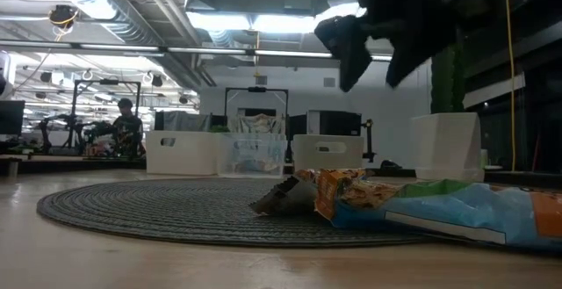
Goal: Pick and place Granola Bars by type
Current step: Put the yellow granola bar into the transparent bin
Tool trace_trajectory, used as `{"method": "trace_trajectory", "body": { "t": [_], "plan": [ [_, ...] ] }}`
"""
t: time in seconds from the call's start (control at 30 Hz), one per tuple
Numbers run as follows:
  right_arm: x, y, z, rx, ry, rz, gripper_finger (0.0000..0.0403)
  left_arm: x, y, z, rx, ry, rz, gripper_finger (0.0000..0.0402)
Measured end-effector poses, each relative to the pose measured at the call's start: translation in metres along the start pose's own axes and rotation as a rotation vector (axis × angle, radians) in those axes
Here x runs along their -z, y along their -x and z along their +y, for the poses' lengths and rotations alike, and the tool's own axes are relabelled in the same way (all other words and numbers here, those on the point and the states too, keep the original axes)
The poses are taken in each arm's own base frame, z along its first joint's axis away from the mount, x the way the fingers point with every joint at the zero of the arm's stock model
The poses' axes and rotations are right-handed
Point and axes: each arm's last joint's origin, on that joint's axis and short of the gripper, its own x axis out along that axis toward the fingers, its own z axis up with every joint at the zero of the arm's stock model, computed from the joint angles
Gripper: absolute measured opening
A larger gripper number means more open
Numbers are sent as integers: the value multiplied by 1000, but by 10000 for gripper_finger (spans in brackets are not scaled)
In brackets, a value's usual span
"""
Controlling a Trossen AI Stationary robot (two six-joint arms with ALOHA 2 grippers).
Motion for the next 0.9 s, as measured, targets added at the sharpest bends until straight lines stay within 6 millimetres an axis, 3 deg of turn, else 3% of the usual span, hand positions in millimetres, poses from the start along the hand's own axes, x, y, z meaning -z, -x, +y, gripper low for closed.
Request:
{"method": "trace_trajectory", "body": {
  "t": [0.17, 0.5, 0.9],
  "plan": [
    [-2, -19, 1, 43, 130, 32, 286, 5, -6, 1, -17, 12, 64, 198],
    [-9, -59, 5, 17, 179, -4, 271, 6, -6, 0, 17, 12, 82, 198],
    [4, -101, 9, -112, 172, 42, 268, 7, -6, -3, 46, -1, 89, 198]
  ]
}}
